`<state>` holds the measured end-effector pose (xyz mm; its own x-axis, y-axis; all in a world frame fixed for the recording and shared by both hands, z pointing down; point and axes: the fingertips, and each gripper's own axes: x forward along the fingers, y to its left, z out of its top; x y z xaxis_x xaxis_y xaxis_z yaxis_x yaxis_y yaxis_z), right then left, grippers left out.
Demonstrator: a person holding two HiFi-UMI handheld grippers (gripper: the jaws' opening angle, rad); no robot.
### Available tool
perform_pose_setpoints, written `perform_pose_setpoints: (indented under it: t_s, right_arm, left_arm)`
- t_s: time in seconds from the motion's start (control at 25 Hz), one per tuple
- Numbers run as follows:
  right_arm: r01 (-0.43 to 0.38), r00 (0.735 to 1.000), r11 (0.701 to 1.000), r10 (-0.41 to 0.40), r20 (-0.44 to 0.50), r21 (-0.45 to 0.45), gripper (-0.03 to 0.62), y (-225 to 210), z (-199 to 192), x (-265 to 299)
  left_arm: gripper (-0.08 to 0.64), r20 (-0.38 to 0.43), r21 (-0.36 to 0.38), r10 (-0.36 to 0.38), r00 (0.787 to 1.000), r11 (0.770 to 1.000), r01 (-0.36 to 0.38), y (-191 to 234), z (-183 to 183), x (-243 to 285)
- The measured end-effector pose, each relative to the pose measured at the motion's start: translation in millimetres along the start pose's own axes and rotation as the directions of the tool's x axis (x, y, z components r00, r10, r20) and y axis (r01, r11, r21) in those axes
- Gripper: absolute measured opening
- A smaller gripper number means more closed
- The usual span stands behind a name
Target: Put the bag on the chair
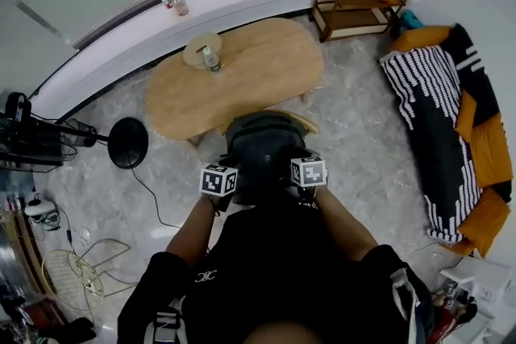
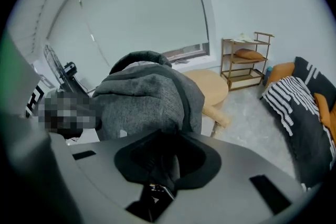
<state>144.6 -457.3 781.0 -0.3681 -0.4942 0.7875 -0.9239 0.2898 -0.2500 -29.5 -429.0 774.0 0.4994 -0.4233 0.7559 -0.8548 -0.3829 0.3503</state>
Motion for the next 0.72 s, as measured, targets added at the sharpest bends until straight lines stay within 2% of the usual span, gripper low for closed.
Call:
perform_pose_setpoints:
  t_s: [0.28, 0.52, 0.72]
  right_arm:
    - [-0.036, 0.999, 0.999, 0.036, 0.035, -0.025, 0.091, -7.0, 17.0, 24.7]
    - [0.012, 0.999, 0.998, -0.01, 0.03, -0.069, 0.092, -11.2, 32.5, 53.5]
    - [0.043, 0.998, 0.988, -0.037, 0.044, -0.148, 0.097, -9.9, 33.1, 54.6]
  left_arm:
    - [0.066, 0.009, -0.002, 0.043, 0.999, 0.999, -0.043, 22.4, 16.4, 22.5]
    - [0.071, 0.045, -0.015, 0.079, 0.996, 0.997, -0.079, 45.2, 29.0, 41.3]
    - [0.072, 0.054, -0.009, 0.08, 0.995, 0.997, -0.08, 46.7, 28.2, 43.8]
